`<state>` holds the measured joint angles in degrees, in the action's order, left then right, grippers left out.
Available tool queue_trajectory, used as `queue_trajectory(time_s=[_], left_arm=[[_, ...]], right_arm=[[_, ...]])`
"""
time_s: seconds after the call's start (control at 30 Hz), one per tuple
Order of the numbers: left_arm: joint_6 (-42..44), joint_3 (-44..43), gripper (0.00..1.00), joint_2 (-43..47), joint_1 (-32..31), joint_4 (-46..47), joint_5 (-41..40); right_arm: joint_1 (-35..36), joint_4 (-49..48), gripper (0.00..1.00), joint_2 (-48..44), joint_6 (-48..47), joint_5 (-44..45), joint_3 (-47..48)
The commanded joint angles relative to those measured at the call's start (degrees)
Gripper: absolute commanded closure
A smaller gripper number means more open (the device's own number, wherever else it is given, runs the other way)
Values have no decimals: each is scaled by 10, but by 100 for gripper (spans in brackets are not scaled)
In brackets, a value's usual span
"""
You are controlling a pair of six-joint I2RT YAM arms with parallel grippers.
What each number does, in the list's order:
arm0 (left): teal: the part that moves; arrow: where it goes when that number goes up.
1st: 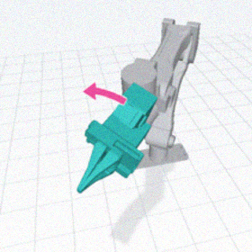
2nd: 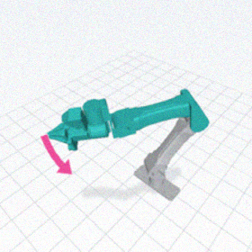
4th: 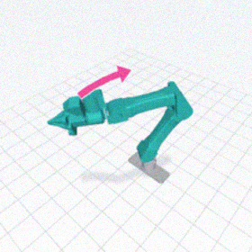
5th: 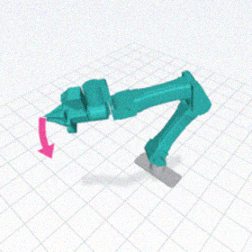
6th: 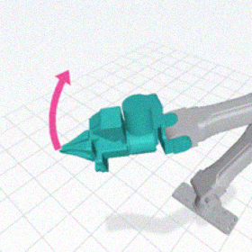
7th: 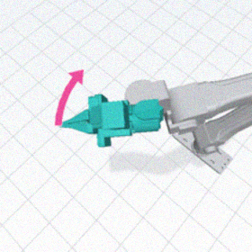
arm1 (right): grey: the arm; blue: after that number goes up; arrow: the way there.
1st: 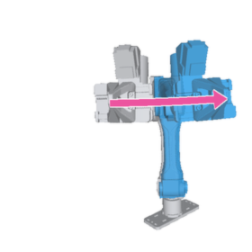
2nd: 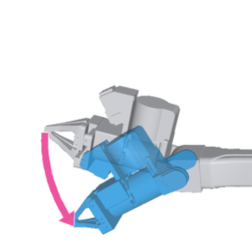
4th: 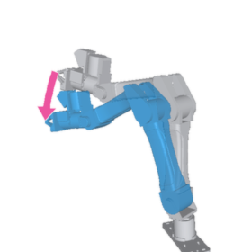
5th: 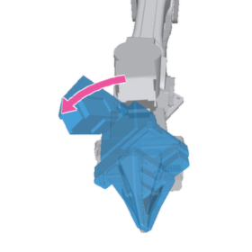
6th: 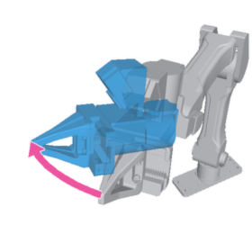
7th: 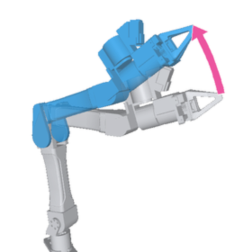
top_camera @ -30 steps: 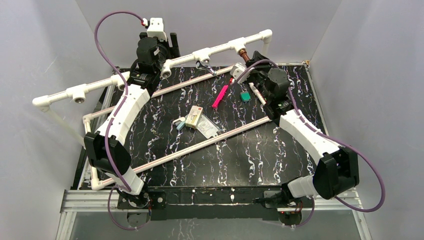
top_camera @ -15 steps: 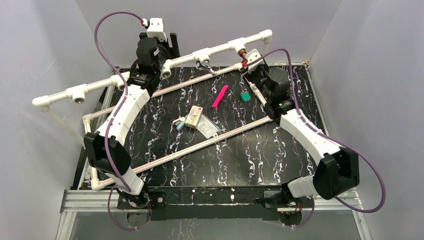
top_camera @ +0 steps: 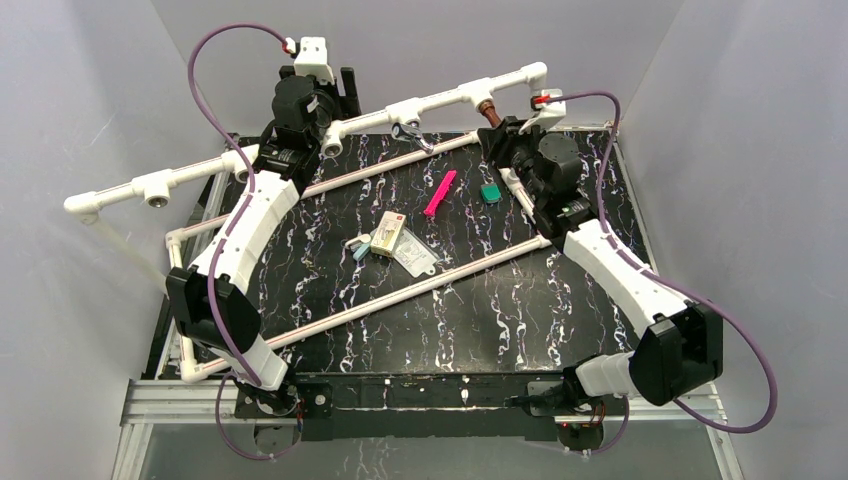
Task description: Install the water faucets
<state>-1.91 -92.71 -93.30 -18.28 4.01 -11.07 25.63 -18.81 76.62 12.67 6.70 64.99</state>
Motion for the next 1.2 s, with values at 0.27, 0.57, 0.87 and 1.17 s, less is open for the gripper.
queue_trajectory(time_s=[0.27,0.57,0.87,1.17], left_arm=[[6,48,24,-15,-6,-138,19],[6,53,24,-13,-6,-135,16],[6,51,24,-13,-6,-135,18],[4,50,24,-13,-6,-137,20]], right_arm=[[-7,-105,99,-52,538,58,-18],[-14,-152,99,-40,805,53,-51],[-20,-180,99,-30,924,19,-35],[-20,-145,89,-48,922,13,-39]])
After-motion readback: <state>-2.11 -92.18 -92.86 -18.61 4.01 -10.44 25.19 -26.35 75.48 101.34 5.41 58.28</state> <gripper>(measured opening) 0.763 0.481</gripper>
